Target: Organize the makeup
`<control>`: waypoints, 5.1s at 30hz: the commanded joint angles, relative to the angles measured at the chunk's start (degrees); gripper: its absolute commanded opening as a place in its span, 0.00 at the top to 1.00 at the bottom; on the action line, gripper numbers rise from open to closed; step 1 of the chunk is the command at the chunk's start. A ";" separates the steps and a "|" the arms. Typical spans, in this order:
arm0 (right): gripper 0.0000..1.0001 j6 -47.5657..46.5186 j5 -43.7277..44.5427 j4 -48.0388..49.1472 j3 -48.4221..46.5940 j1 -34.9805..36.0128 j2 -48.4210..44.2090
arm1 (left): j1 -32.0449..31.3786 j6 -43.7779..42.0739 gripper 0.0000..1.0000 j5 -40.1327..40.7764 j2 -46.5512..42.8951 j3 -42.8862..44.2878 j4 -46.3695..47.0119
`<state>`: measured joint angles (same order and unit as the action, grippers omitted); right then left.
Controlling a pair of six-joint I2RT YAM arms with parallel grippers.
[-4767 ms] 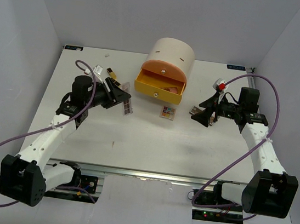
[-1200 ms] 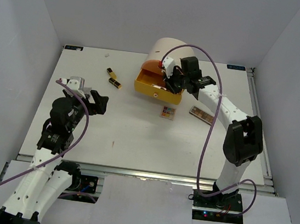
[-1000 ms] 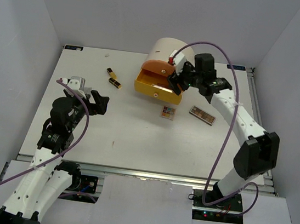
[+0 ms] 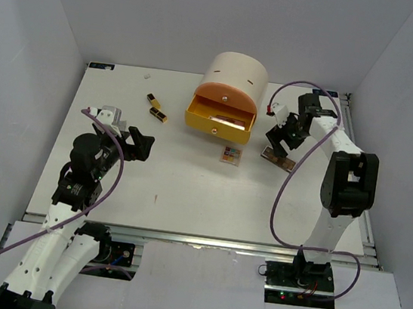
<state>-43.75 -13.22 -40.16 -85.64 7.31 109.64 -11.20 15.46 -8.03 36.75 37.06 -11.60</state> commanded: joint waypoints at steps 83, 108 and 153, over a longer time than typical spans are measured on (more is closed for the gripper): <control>0.10 -4.51 38.02 17.49 -14.68 37.25 -4.82 | 0.30 -0.61 0.02 0.49 -1.77 0.21 -0.34; 0.10 24.58 -37.19 31.72 32.01 -3.85 -46.13 | -1.01 3.24 0.15 -25.40 7.73 -0.86 7.48; 0.07 25.73 -50.20 32.81 36.98 -16.42 -42.19 | -37.72 5.08 0.30 17.54 56.10 0.94 55.45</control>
<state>-18.23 -61.47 -8.81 -48.99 -8.48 67.51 -48.62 25.19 12.46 88.54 31.56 39.66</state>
